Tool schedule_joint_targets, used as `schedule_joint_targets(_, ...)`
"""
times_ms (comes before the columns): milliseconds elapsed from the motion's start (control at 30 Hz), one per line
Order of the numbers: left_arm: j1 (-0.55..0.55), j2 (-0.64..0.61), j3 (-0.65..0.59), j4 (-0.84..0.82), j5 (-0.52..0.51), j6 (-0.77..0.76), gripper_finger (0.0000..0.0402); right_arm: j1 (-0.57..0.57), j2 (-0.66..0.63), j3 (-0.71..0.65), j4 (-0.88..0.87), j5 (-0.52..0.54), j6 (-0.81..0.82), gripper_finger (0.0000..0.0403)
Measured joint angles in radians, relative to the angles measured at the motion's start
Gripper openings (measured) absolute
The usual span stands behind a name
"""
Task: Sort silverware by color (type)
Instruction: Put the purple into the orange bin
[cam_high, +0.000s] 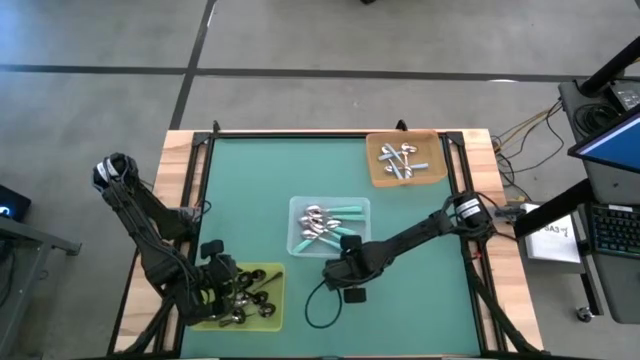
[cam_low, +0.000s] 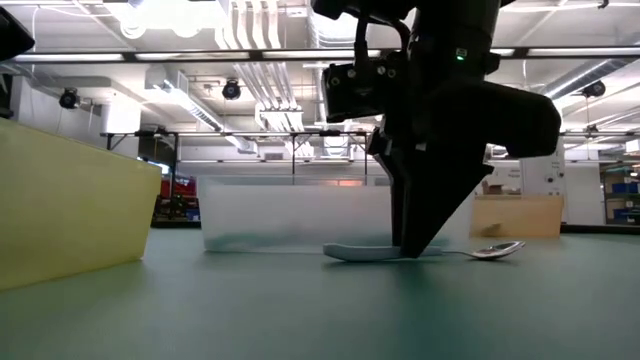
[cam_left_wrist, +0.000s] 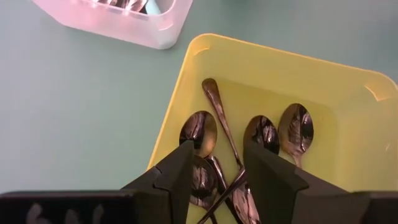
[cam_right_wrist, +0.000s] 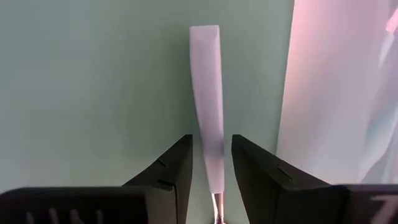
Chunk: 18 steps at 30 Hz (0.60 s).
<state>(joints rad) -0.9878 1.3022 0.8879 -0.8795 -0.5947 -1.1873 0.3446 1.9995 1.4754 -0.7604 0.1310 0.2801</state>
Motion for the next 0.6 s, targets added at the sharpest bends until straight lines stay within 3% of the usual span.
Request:
schedule_joint_targets(167,0.001,0.0,0.0,0.0,-0.025,0.0,0.0125,-0.005,-0.002,-0.015,0.01,-0.001,0.005,0.0097)
schedule_joint_targets(433,0.002,0.0,0.0,0.003,-0.026,0.0,0.0125,-0.01,-0.002,-0.017,0.021,-0.099,0.009,0.0024)
schedule_joint_targets(600,0.002,0.0,0.0,0.006,-0.026,0.0,0.0125,-0.009,-0.001,-0.017,0.038,-0.105,0.007,0.003)
